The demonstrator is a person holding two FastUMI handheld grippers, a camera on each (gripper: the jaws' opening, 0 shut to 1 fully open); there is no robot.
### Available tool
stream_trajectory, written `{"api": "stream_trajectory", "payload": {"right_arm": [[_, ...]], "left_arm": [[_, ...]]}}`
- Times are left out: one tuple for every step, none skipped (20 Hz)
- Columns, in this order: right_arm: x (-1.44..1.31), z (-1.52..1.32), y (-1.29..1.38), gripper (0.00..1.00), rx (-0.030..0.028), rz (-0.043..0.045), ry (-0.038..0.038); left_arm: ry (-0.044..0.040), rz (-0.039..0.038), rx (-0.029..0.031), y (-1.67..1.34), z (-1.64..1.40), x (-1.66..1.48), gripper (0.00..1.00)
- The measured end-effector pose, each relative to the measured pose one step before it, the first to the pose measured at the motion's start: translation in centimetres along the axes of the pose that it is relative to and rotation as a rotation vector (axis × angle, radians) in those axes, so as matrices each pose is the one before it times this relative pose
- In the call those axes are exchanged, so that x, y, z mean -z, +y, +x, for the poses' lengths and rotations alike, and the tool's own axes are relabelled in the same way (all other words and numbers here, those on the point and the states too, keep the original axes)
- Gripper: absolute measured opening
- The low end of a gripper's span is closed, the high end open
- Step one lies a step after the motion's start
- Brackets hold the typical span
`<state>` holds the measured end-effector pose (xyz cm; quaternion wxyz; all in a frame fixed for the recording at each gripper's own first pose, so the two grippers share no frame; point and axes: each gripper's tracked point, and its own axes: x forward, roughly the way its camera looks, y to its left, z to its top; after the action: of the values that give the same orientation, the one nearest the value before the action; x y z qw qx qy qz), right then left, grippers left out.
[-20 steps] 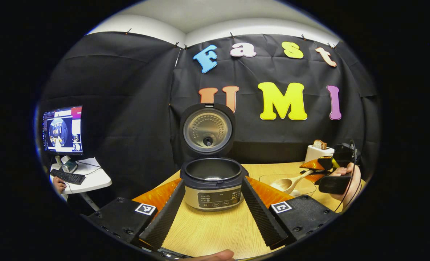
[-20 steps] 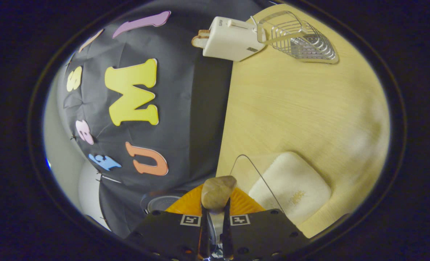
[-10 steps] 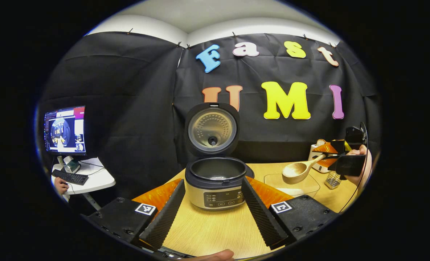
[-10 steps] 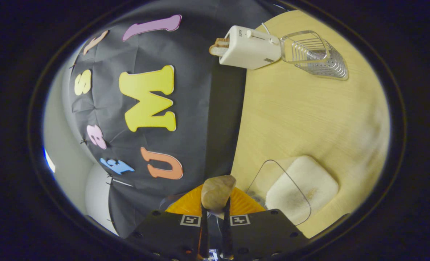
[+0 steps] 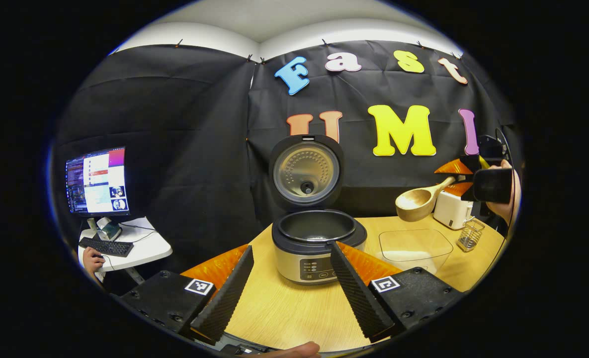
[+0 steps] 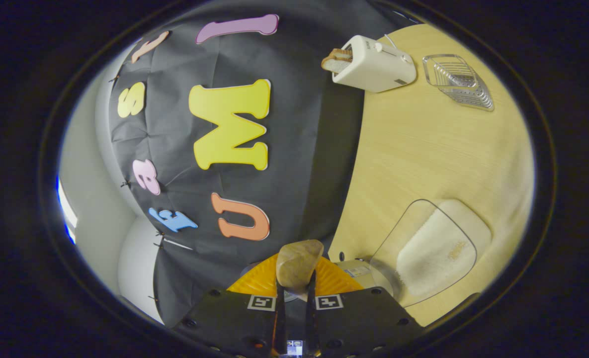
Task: Close the left gripper, press the button to open the rice cooker; take a wooden spoon from the chopstick holder with the right hand, scoop a spoonful of rice and pour it into the rice cooker, then put the wooden spoon back into the chopstick holder.
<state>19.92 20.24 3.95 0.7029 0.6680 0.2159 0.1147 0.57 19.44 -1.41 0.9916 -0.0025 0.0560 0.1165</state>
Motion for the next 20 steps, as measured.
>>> {"api": "stream_trajectory", "payload": {"right_arm": [[0.282, 0.337, 0.650, 0.14, -0.00539, -0.00428, 0.00052], [0.454, 0.291, 0.700, 0.14, -0.00484, -0.00423, 0.00163], [0.328, 0.439, 0.539, 0.14, -0.00207, -0.00394, -0.00083], [0.553, 0.451, 0.547, 0.14, -0.00076, -0.01062, 0.00256], [0.587, 0.498, 0.563, 0.14, -0.00043, -0.01309, 0.00399], [0.483, 0.467, 0.472, 0.14, 0.00109, -0.01390, 0.00062], [0.561, 0.663, 0.474, 0.14, 0.00067, -0.01468, 0.00230], [0.708, 0.669, 0.352, 0.14, 0.00608, -0.01683, 0.00328], [0.551, 0.587, 0.250, 0.14, 0.00631, -0.01463, 0.00462], [0.621, 0.870, 0.280, 0.14, 0.00970, -0.02048, 0.00312], [0.656, 0.796, 0.213, 0.14, 0.00868, -0.02313, 0.00178], [0.663, 0.794, 0.108, 0.14, 0.01130, -0.02413, 0.00537], [0.675, 1.025, 0.178, 0.14, 0.01180, -0.02919, 0.00355], [0.734, 0.919, 0.198, 0.14, 0.01172, -0.02484, 0.00566], [0.619, 0.795, 0.294, 0.14, 0.00642, -0.02650, 0.00846], [0.827, 0.725, 0.249, 0.14, 0.00562, -0.02541, 0.00912], [0.578, 0.649, 0.184, 0.14, 0.00268, -0.02630, 0.00558], [0.576, 0.619, 0.140, 0.14, 0.00554, -0.02708, 0.00500], [0.479, 0.697, 0.129, 0.14, 0.00761, -0.02870, 0.00420], [0.641, 0.565, 0.143, 0.14, 0.01266, -0.03324, 0.00143]], "left_arm": [[-0.00039, -0.00079, -0.00944, 0.618, 0.001, 0.002, 0.99], [0.00009, -0.00008, -0.00908, 0.515, 0.021, -0.043, 0.99], [0.00163, 0.00103, -0.00958, 0.553, 0.005, 0.093, 0.99], [0.00085, 0.00066, -0.01091, 0.605, 0.024, 0.119, 0.99], [0.00366, -0.00142, -0.01175, 0.599, 0.107, 0.167, 0.99], [0.00473, -0.00379, -0.01174, 0.624, 0.122, 0.188, 0.99], [0.00370, -0.00556, -0.00938, 0.555, 0.143, 0.107, 0.99], [0.00603, -0.00621, -0.00644, 0.441, 0.142, 0.176, 0.99], [0.00674, -0.00760, -0.00653, 0.325, 0.115, 0.151, 0.99], [0.00595, -0.00771, -0.00646, 0.436, 0.115, 0.119, 0.99], [0.00289, -0.00772, -0.00642, 0.391, 0.033, 0.164, 0.99], [0.00100, -0.00548, -0.00629, 0.433, 0.039, 0.081, 0.99], [0.00016, -0.00086, -0.00550, 0.314, -0.052, 0.128, 0.99], [-0.00081, 0.00157, -0.00365, 0.198, 0.019, -0.027, 0.99], [0.00195, 0.00124, -0.00014, -0.015, 0.093, -0.094, 0.99], [0.00180, 0.00225, 0.00179, 0.002, -0.019, 0.127, 0.99], [-0.00041, 0.00341, 0.00253, -0.051, 0.105, 0.003, 0.99], [0.00102, 0.00181, -0.00086, 0.085, -0.009, 0.097, 0.99], [-0.00124, 0.00189, -0.00295, 0.196, -0.125, 0.019, 0.99], [-0.00269, 0.00110, -0.00292, 0.155, 0.007, -0.047, 0.99]]}}
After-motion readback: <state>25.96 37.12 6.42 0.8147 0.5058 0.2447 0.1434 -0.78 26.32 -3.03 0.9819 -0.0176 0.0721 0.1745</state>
